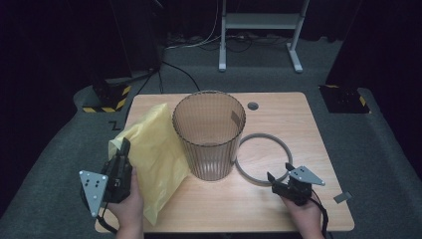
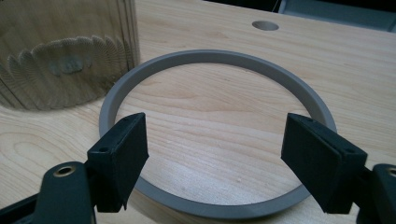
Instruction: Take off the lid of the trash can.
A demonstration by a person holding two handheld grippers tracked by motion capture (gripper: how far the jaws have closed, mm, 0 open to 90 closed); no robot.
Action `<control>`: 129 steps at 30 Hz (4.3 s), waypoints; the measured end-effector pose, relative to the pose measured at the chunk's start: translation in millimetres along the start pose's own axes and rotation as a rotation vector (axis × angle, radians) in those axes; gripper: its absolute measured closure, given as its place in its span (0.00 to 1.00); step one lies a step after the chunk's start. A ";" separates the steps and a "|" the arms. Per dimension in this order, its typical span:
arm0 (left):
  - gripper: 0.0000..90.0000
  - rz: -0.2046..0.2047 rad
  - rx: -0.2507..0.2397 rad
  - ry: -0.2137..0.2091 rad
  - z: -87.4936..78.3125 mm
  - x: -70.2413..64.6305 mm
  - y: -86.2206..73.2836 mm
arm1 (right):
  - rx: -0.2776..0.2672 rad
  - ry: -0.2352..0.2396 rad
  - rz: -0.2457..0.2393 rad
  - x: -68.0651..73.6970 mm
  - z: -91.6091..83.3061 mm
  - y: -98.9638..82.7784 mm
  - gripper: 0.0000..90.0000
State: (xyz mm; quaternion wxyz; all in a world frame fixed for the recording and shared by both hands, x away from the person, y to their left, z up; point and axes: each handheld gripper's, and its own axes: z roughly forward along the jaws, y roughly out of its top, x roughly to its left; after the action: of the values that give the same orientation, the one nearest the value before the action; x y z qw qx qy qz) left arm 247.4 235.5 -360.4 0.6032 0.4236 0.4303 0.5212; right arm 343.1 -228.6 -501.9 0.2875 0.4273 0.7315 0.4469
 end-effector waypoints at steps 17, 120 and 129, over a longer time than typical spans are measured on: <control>1.00 0.048 -0.226 -0.083 7.8 -43.3 40.2 | 0.001 -0.005 -0.002 2.1 0.4 -1.6 0.27; 0.98 0.129 -0.214 -0.279 46.9 -91.6 29.9 | -0.484 0.195 -0.187 178.0 -33.7 176.6 0.99; 0.63 0.111 -0.202 -0.233 34.6 -79.0 20.6 | -0.500 0.079 -0.148 140.5 -33.2 188.5 0.99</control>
State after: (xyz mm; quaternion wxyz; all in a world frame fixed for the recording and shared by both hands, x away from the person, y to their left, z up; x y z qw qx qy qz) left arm 268.3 156.9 -325.1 0.6587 0.4415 0.2790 0.5416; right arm 319.9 -73.8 -323.4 0.3873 0.2703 0.6382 0.6080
